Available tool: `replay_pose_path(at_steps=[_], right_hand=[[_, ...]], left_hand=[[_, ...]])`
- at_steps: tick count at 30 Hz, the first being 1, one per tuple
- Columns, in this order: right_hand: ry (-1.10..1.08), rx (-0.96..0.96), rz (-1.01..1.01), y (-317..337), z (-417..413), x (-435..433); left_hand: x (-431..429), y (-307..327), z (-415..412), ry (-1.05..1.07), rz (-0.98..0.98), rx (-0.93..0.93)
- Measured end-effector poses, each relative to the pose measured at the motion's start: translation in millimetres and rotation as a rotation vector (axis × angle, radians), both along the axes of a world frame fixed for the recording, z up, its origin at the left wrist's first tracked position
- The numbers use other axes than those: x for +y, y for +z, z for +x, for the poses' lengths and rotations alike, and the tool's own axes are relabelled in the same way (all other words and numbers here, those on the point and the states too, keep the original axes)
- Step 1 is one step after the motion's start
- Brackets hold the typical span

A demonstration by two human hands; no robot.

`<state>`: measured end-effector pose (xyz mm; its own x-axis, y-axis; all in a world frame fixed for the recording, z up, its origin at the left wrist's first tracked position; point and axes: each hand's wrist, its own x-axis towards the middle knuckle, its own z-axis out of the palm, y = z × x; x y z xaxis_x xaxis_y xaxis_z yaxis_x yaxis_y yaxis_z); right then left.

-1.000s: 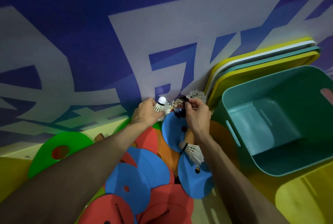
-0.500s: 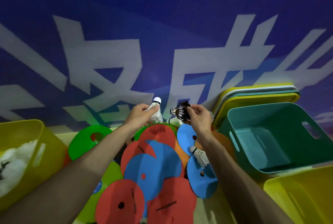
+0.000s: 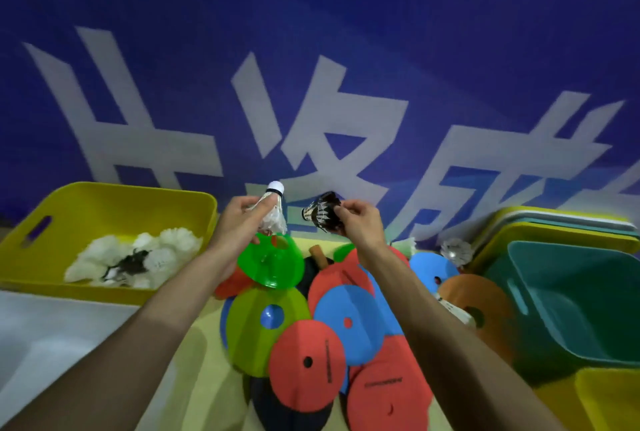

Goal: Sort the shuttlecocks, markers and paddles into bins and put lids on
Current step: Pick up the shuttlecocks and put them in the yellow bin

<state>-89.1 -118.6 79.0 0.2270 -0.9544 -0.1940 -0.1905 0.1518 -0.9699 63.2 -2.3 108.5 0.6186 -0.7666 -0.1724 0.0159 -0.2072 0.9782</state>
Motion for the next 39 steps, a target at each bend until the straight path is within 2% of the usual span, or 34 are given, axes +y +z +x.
replay_pose_path(at_steps=[7, 13, 21, 32, 39], right_hand=[[0.169, -0.057, 0.047, 7.0, 105.0, 46.0], [0.277, -0.194, 0.205, 8.4, 173.9, 82.3], [0.344, -0.123, 0.261, -16.9, 219.0, 88.2], [0.375, 0.013, 0.193, -16.7, 181.2, 70.9], [0.181, 0.019, 0.088, -0.7, 102.5, 50.9]], left_hand=[[60.6, 8.4, 81.2, 0.242, 0.004, 0.123], [84.9, 3.9, 136.2, 0.347, 0.003, 0.12], [88.0, -21.7, 189.2, 0.516, 0.097, 0.09], [71.6, -32.8, 156.8, 0.381, 0.119, -0.012], [36.2, -16.4, 72.6, 0.107, 0.088, -0.146]])
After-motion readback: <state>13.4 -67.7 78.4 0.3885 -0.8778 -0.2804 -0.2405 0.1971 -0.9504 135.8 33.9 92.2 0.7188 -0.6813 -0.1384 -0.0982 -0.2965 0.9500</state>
